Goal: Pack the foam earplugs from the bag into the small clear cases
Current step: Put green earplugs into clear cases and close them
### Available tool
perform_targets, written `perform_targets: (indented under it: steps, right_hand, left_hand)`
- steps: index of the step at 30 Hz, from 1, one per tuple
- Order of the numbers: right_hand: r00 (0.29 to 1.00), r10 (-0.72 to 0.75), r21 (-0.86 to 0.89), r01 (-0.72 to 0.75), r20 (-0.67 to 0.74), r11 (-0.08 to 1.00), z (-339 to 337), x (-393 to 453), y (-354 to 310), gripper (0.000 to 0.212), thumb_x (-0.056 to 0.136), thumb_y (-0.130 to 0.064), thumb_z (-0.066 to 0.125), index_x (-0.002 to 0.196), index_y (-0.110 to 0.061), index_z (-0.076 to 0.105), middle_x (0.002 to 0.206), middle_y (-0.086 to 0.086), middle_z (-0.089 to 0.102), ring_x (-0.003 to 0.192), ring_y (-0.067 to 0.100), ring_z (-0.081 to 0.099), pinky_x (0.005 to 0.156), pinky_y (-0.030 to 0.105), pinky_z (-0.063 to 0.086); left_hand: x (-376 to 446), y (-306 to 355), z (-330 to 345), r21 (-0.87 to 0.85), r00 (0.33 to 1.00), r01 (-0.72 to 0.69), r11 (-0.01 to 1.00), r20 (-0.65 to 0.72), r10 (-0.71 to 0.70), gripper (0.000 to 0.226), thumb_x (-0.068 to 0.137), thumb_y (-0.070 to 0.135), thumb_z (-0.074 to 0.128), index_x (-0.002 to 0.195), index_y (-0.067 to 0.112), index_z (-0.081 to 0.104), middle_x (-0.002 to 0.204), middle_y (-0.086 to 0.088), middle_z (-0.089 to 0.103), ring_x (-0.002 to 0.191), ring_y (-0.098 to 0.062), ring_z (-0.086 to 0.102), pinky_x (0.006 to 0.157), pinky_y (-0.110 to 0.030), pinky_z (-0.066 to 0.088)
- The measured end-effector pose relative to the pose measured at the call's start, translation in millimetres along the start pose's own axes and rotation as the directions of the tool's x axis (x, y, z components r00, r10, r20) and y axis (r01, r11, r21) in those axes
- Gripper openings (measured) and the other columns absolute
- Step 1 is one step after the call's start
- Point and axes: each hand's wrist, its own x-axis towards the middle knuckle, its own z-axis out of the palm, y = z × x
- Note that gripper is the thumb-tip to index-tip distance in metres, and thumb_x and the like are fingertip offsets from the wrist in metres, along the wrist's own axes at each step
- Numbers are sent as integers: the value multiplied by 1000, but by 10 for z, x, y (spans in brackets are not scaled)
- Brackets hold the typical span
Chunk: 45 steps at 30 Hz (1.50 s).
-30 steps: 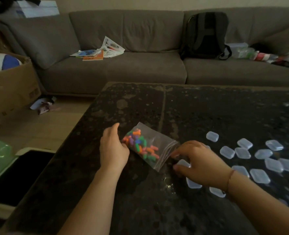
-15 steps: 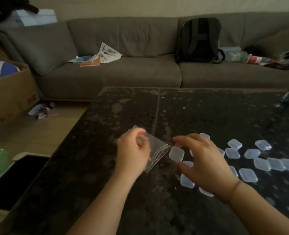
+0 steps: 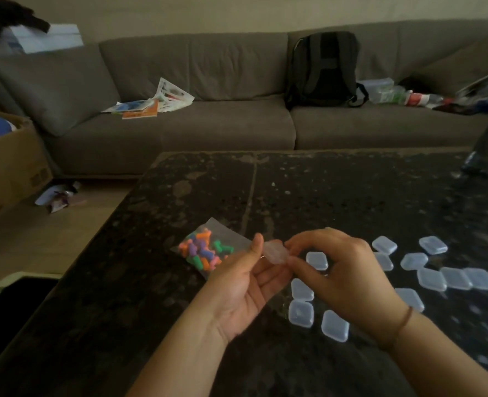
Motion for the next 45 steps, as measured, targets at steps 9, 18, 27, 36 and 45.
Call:
perform_targets:
  steps: [9,18,27,36,45]
  right_hand:
    - [996,-88,-148,85,-11,985,111,-24,30,26,88,-40,51,90,-24,71,84,-12,71,69,5,67,55,28,56]
    - [996,-89,-198,85,-10,977,126,-37,-55,35,82,-52,56,105,-28,65,93,-13,70,81,4,65,65,23,56]
    - [999,42,340,-36,-11,940,159,-30,-40,33,90,-28,56,121,-37,59,131,-24,56,137,-3,34,101,5,32]
    - [977,-49,93,69,-205,993,160,-54,-64,25,89,-34,62,109,-19,66,107,-11,68,98,0,65,82,21,55]
    - [976,-148,-165,121,-158,979,187,-53,-102,27,92,-37,52,95,-18,71,108,-5,72,89,6,69,68,22,57]
  left_hand:
    - [-19,-54,-15,-11,998,-58,998,5,58,36,84,30,64,100,-2,71,106,-24,76,94,-29,78,70,-32,64]
    - [-30,-41,-36,192,986,-166,967,0,169,30,73,23,73,98,8,74,103,-14,78,96,-23,77,68,-27,61]
    - [-93,-13,-55,28,989,-52,998,141,48,46,93,44,54,110,9,79,118,-21,73,107,-31,73,94,-45,57]
    - [-65,-16,-51,78,968,-222,972,136,210,25,82,28,65,92,11,81,103,-14,77,92,-22,76,74,-31,62]
    - [-62,-20,-81,94,976,-196,976,109,186,28,78,25,69,95,3,74,101,-18,75,92,-25,75,77,-30,63]
